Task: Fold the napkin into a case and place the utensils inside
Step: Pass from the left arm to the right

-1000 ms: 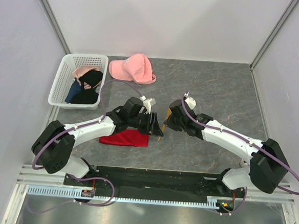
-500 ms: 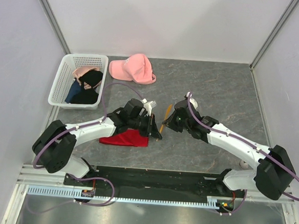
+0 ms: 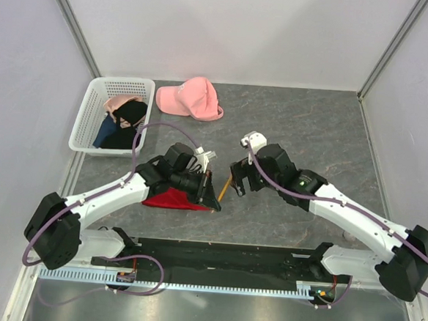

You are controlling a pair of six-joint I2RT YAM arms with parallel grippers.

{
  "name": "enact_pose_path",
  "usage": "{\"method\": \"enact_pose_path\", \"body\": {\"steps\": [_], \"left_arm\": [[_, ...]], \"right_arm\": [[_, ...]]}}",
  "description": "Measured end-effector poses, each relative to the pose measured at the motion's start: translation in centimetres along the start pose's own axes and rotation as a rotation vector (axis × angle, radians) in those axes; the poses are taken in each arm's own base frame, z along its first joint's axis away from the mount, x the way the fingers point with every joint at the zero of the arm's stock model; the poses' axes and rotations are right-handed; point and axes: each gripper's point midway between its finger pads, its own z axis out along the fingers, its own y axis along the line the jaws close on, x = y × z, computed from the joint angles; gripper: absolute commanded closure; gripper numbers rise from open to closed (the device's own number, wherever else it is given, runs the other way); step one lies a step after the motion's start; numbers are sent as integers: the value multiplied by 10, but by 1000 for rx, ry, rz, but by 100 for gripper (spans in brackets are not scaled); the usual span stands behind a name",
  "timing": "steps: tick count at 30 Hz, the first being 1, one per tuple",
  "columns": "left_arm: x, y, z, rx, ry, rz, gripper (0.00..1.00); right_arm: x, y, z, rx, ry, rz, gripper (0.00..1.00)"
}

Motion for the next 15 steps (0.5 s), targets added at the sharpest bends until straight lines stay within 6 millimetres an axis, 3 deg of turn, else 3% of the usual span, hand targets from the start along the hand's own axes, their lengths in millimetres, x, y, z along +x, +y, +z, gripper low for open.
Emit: {"method": "enact_pose_path", "body": {"steps": [5,10,15], "left_arm": [[26,-3,-14,11,74,-16,98],[50,-3,-29,12,110,-23,98],[62,-3,-35,17,146,-29,98]], "right_arm": [[-5,-3,-17,13,-51,-398,2],[1,1,-33,-100,-73,-819,2],[11,22,-29,-280,-57,-1130,16]]}}
